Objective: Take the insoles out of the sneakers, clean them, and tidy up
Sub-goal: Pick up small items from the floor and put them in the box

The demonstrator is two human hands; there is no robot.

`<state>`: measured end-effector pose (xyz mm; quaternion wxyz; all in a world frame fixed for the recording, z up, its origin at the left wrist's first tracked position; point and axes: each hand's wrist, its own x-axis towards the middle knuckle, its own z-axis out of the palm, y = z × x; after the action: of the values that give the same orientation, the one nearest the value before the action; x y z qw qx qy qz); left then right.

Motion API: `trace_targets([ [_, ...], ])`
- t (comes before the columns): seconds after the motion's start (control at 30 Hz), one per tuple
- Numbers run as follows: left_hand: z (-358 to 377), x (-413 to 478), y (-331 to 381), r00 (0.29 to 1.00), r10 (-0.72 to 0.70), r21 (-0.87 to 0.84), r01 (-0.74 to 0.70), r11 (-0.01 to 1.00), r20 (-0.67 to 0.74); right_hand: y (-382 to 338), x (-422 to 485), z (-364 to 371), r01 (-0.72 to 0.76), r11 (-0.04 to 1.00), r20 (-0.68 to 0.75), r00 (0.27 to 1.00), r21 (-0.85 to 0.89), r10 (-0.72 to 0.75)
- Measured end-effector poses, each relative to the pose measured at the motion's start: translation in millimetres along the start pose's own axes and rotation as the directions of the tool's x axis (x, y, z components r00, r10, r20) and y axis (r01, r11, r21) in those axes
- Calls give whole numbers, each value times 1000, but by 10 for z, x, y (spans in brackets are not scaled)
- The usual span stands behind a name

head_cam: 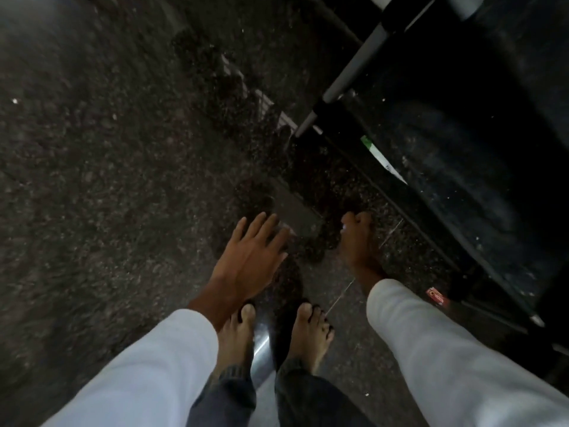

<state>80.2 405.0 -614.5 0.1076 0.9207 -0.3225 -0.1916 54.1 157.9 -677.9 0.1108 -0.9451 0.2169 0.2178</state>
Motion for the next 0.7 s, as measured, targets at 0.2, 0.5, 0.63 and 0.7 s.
trace_targets([
  [0.2,-215,-217,128,997,-71,-45,71,996,9,-98,-466,-109,54,964,63,995,261,-73],
  [0.5,-1673,-907,1083,979,-188,-84,194,978,74,-493,-1917,-1881,-18,728,39,999,685,-11],
  [0.63,-2445,-1173,1584,977,-199,-192,210,959,73,-569,-2650,-2808,99,720,-117,993,687,-25],
  [0.7,-2792,-1268,1817,984,-173,-247,181,952,51,-559,-2948,-3149,117,708,-165,986,696,0],
])
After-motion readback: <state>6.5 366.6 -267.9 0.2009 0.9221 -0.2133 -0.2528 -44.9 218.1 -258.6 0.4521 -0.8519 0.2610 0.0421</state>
